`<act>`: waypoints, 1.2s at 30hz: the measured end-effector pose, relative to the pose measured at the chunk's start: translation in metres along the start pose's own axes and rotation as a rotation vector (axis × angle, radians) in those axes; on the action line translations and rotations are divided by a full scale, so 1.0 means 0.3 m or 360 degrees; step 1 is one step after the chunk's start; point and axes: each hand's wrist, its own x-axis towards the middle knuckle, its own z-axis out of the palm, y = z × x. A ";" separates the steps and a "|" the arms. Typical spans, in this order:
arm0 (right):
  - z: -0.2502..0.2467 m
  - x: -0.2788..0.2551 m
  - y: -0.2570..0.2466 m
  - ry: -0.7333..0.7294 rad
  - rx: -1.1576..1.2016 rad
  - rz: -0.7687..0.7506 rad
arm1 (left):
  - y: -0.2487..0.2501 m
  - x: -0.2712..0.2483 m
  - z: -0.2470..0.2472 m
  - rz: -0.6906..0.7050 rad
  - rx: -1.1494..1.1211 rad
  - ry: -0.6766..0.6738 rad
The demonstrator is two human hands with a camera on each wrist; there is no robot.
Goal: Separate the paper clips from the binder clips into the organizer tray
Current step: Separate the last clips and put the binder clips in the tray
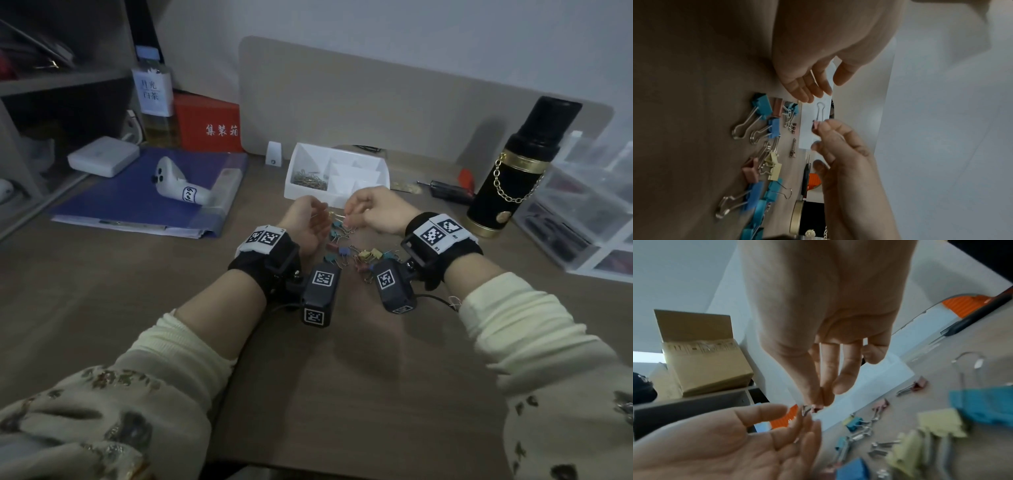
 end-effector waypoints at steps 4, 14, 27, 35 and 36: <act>0.011 -0.001 -0.050 0.0065 0.0339 -0.0101 | -0.006 -0.004 0.013 -0.0122 -0.0188 -0.0190; -0.003 0.073 0.029 -0.0211 -0.0617 0.0230 | 0.007 0.016 -0.026 -0.0141 -0.0350 -0.0105; 0.026 0.097 0.072 -0.0231 -0.1083 0.0310 | 0.016 0.020 -0.040 -0.0077 -0.0385 -0.0063; 0.012 0.045 -0.031 0.0050 -0.0207 0.0051 | 0.011 0.025 -0.029 -0.0156 -0.0393 -0.0054; 0.018 0.039 -0.050 0.0037 -0.0159 -0.0012 | 0.011 0.025 -0.029 -0.0182 -0.0455 -0.0080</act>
